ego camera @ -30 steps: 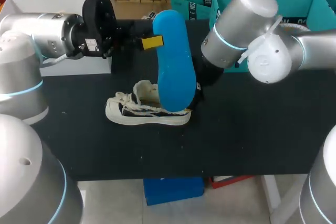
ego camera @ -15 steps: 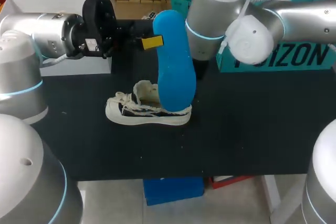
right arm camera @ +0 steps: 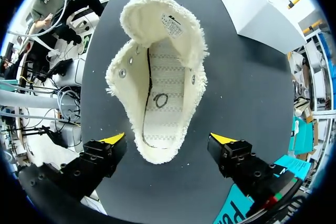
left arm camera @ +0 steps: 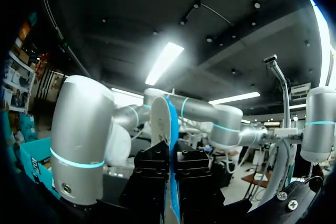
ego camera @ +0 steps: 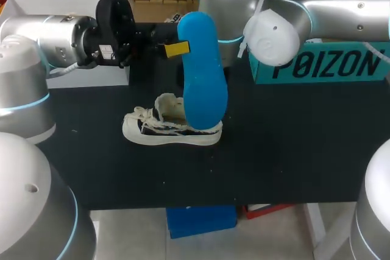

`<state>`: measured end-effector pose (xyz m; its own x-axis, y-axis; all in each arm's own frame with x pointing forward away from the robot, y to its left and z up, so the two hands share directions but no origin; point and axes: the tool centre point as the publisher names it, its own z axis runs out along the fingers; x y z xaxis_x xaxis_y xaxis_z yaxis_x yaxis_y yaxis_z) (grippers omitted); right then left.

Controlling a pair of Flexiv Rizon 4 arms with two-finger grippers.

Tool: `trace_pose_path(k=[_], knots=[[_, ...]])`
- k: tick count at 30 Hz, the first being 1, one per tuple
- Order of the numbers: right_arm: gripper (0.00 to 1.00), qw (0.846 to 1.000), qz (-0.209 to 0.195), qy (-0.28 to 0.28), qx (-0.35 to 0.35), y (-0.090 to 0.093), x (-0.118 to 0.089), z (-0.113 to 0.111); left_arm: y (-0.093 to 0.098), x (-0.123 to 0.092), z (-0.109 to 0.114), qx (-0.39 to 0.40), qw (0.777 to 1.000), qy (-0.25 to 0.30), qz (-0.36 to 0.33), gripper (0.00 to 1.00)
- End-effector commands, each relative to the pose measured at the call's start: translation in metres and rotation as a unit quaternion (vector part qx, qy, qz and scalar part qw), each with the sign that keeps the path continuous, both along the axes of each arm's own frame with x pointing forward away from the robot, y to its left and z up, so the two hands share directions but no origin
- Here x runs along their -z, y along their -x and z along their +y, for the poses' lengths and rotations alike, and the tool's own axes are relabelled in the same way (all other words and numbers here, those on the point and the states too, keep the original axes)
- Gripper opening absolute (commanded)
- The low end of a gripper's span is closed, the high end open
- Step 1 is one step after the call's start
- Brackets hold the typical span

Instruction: Take the shoe out of the shoebox, open the shoe tongue, remove and reinsert the insole, then place the shoe into the shoebox

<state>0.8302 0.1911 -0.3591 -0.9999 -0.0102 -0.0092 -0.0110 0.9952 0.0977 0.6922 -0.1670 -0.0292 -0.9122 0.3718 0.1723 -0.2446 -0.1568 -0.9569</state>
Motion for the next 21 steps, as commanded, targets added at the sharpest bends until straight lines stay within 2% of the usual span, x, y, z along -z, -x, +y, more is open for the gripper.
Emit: trace_pose_path(k=[1, 15, 21], knots=[[1.00, 1.000, 0.001, 0.004, -0.001, -0.001, 0.001, 0.004, 0.001, 0.001, -0.001, -0.002, 1.000, 0.000, 0.000, 0.00], [1.00, 1.000, -0.003, -0.012, 0.003, 0.000, 0.001, 0.003, 0.001, 0.001, -0.001, -0.002, 1.000, 0.000, 0.000, 0.00], [1.00, 0.998, -0.012, -0.066, 0.016, 0.003, -0.001, -0.005, 0.001, 0.001, -0.001, -0.002, 1.000, 0.000, 0.000, 0.00]])
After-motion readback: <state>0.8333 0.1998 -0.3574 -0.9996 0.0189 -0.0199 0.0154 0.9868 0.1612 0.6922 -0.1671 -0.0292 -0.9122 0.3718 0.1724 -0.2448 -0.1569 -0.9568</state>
